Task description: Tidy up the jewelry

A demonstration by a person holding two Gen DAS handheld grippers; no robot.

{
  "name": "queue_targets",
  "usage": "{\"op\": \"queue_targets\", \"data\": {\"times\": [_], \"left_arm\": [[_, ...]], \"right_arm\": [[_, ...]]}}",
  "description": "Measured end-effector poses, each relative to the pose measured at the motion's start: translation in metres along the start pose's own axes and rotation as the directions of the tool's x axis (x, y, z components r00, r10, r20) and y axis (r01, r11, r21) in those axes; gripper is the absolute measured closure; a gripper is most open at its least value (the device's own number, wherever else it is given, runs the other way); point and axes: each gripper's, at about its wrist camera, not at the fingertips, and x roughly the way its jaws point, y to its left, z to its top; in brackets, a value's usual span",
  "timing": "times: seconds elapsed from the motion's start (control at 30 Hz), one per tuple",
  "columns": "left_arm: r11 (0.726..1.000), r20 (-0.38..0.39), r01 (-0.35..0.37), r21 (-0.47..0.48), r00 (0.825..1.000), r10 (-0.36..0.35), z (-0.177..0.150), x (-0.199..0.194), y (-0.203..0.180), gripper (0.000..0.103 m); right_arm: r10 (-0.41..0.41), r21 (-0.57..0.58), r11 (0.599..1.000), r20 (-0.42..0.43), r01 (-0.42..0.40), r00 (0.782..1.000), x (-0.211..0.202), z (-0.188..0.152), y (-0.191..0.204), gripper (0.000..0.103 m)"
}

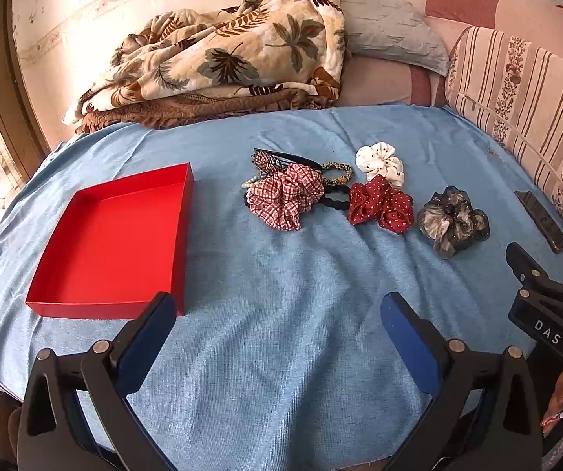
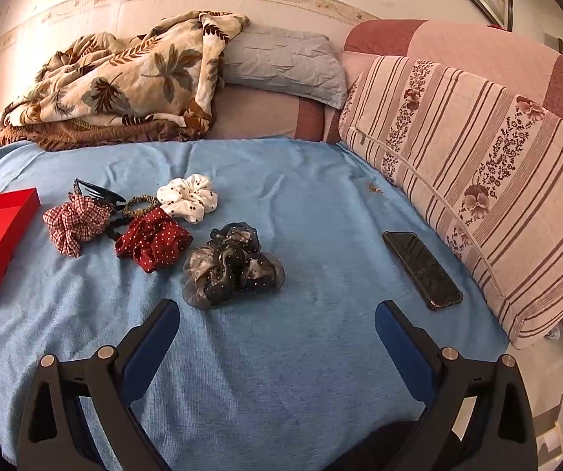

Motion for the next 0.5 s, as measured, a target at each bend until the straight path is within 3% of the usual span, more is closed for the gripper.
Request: {"op": "queue_targets", "data": {"times": [0.27,0.5], "left_arm": [[1.000,-0.016,-0.013,-0.002,1.000,0.013,0.001,0.009,0.004,0.000],[0.997,-0.049,0.042,-0.059,0.998,-0.045,0.017,0.028,0.020,0.000]], "right_arm": [[0.007,0.010,1.000,-0.014,-0.007,1.000,0.009,-0.001,-0.004,0.002],[0.047,0.057,0.997,-0.042,-0.044,0.998,0.026,0.003,-0.018,0.007]]}}
